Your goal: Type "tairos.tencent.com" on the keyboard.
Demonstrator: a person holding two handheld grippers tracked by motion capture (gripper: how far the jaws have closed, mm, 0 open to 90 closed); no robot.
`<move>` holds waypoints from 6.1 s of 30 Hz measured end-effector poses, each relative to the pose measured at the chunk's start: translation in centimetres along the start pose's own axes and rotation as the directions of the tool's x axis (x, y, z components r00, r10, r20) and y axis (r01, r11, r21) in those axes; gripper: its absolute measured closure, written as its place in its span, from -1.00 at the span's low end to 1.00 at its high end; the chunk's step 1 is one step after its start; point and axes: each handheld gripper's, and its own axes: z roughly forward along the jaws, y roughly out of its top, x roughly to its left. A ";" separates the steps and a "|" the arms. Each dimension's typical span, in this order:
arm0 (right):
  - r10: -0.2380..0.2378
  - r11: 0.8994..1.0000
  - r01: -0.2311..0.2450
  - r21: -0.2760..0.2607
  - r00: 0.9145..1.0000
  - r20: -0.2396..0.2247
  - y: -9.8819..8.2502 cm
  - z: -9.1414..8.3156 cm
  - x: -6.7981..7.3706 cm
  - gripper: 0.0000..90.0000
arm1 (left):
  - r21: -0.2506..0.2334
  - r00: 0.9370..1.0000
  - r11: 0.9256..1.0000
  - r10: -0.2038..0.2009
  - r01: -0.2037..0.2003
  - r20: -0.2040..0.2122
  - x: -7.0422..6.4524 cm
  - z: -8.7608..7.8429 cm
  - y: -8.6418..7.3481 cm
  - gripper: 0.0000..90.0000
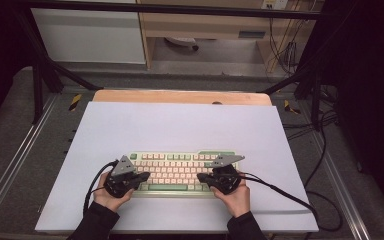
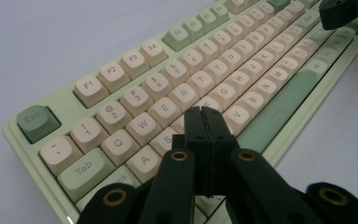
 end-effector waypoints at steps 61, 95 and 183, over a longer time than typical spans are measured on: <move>0.005 1.000 -0.004 -0.026 1.000 0.004 0.5 -0.4 0.0 1.00 | -0.012 1.000 1.000 -0.004 0.004 0.014 0.3 -1.0 -0.6 1.00; 0.028 1.000 -0.028 -0.004 0.999 0.044 2.7 4.0 0.4 1.00 | -0.035 0.999 0.999 -0.042 0.041 -0.022 2.4 -2.9 -2.2 1.00; -0.013 1.000 0.013 -0.002 1.000 -0.026 2.2 4.2 2.7 1.00 | -0.048 0.999 0.998 -0.043 0.042 -0.022 2.4 -3.1 -2.3 1.00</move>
